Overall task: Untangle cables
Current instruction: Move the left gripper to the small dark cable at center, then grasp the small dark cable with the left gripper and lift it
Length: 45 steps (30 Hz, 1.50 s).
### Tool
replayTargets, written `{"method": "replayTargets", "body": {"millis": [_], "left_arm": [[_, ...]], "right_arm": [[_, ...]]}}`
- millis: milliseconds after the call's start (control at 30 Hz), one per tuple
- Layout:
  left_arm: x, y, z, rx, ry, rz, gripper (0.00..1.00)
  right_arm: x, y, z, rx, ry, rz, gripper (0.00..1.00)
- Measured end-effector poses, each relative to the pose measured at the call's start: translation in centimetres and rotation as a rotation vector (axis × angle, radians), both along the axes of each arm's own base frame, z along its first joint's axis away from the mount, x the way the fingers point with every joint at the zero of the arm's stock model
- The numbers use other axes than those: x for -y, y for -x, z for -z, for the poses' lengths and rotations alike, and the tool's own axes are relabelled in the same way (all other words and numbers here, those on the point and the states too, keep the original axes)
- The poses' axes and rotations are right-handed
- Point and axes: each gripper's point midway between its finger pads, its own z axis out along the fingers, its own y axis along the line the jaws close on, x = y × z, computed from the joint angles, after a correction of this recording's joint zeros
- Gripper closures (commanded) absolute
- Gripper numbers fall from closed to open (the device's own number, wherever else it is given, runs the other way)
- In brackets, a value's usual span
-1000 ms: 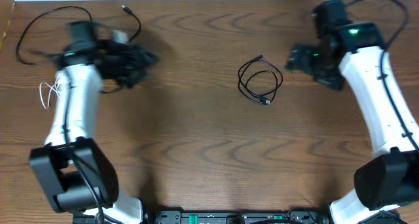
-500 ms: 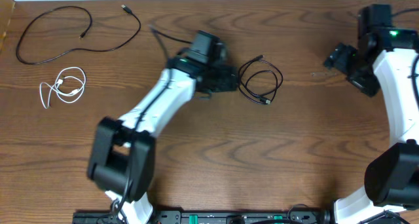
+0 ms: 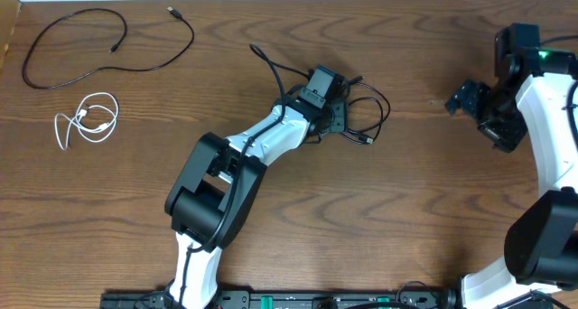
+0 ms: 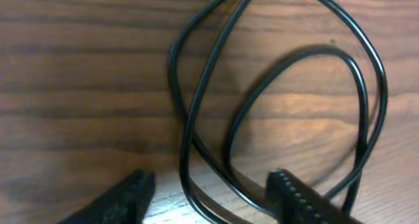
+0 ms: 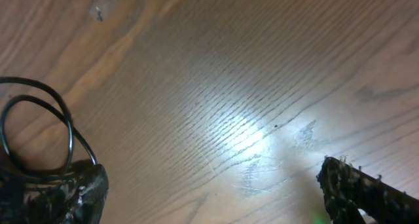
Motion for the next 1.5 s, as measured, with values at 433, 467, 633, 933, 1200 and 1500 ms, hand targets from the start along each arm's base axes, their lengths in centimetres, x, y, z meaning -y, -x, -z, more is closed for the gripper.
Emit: {"method": "replayTargets", "body": {"millis": [433,467,633,933,1200,1500], "left_arm": [[-0.5,-0.2,1.0,-0.004,-0.03,-0.026,0.93],[-0.6,-0.2,0.9,-0.005,-0.03,-0.026,0.92],[-0.7,0.0,-2.4,0.025,-0.007,-0.03,0.93],[-0.4,2.9,-27.3,0.417,0.352,0.039,0.93],[-0.7,5.1,-29.1,0.403,0.385,0.083,0.89],[-5.4,3.2,-18.5,0.232,-0.004,-0.09,0.36]], "right_arm": [[-1.7,0.9,2.8,-0.028,-0.093,-0.007,0.01],[-1.7,0.9,2.8,-0.029,-0.097,-0.007,0.01],[-2.1,1.1,2.7,-0.032,-0.118,-0.014,0.01],[-9.6,-1.5,0.7,0.162,-0.45,-0.391,0.01],[-17.0,-2.3,-3.9,0.4,-0.778,-0.699,0.01],[-19.4,-1.5,-4.2,0.401,-0.807,-0.78,0.01]]}}
